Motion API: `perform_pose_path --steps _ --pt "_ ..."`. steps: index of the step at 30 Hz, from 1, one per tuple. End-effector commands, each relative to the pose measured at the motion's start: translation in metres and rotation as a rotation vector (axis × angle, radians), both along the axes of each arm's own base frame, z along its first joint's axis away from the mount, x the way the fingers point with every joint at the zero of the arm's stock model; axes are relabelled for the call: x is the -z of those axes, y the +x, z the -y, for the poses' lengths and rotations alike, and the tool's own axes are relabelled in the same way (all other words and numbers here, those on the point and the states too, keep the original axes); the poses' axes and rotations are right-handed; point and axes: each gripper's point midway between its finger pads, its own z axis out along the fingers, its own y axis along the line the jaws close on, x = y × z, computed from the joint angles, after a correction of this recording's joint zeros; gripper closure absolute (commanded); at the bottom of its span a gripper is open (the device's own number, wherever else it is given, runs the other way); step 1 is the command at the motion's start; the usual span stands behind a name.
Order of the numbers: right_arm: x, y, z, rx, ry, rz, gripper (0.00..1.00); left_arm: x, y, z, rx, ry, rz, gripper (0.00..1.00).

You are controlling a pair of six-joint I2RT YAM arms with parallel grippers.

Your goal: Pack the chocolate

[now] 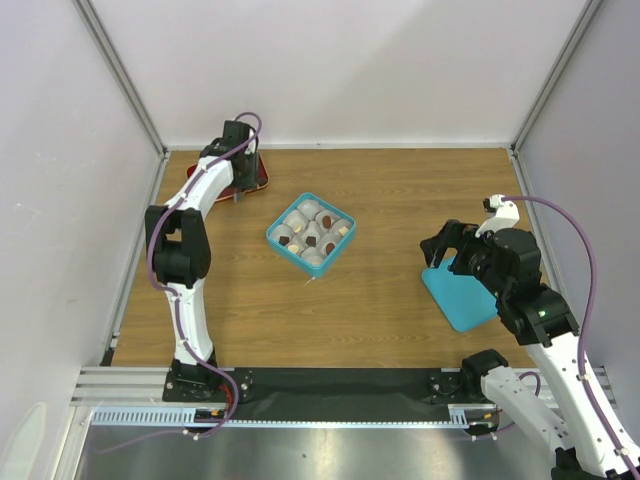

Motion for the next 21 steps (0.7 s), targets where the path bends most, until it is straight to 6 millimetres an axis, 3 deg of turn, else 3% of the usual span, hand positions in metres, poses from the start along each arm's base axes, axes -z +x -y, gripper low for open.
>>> perform_pose_path --steps 1,15,19,21 --pt "-0.007 0.005 0.002 0.012 -0.001 0.034 0.01 -0.01 0.014 -0.003 -0.005 0.007 0.051 0.53" --pt "-0.003 0.009 0.0 0.011 0.0 0.026 0.01 0.001 0.012 -0.007 -0.019 0.026 0.017 0.6" --pt "-0.005 0.01 -0.001 0.008 0.007 0.029 0.01 -0.015 0.007 -0.009 -0.042 0.026 0.03 0.63" --pt "-0.005 0.009 -0.002 0.004 0.009 0.026 0.01 -0.033 0.006 -0.01 -0.054 0.018 0.06 0.65"
